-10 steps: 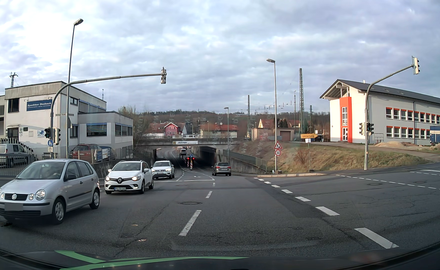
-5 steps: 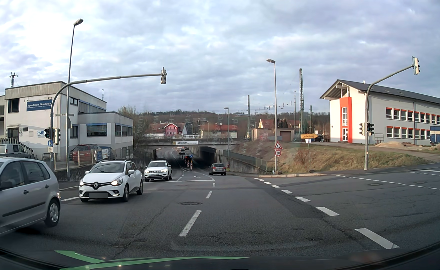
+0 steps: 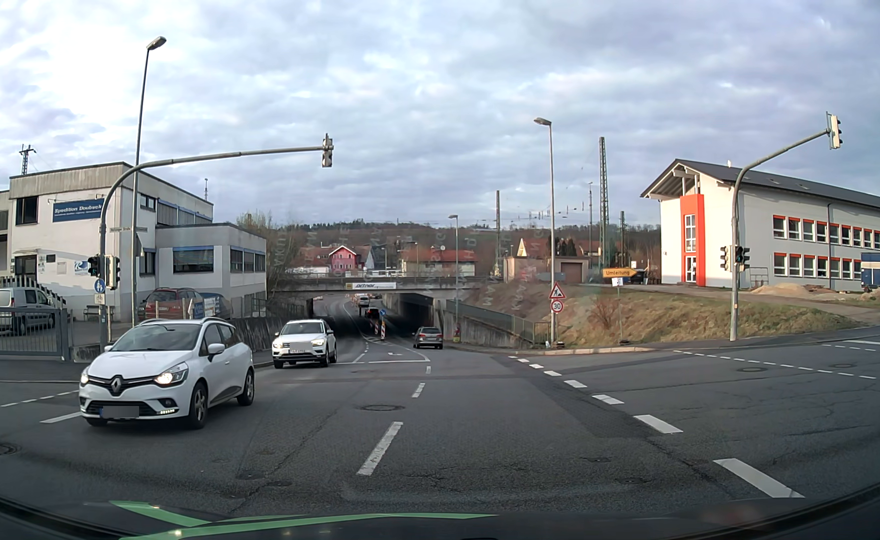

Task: Follow the waypoints while adhering to traffic rules and regulations

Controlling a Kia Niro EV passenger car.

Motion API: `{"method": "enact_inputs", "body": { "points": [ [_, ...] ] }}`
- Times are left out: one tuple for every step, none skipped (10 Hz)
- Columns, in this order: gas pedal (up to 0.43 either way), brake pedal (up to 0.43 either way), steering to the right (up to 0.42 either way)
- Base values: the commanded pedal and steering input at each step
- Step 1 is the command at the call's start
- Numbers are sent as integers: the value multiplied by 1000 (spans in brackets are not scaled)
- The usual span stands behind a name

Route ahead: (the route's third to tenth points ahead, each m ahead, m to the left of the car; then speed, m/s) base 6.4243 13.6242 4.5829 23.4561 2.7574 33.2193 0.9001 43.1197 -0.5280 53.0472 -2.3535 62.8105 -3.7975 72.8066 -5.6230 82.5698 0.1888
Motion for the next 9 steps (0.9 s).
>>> {"method": "enact_inputs", "body": {
  "points": [
    [0, 134, -29],
    [0, 134, -28],
    [0, 134, -26],
    [0, 134, -24],
    [0, 128, -22],
    [0, 104, -20],
    [0, 98, -19],
    [0, 98, -19],
    [0, 110, -19]
  ]
}}
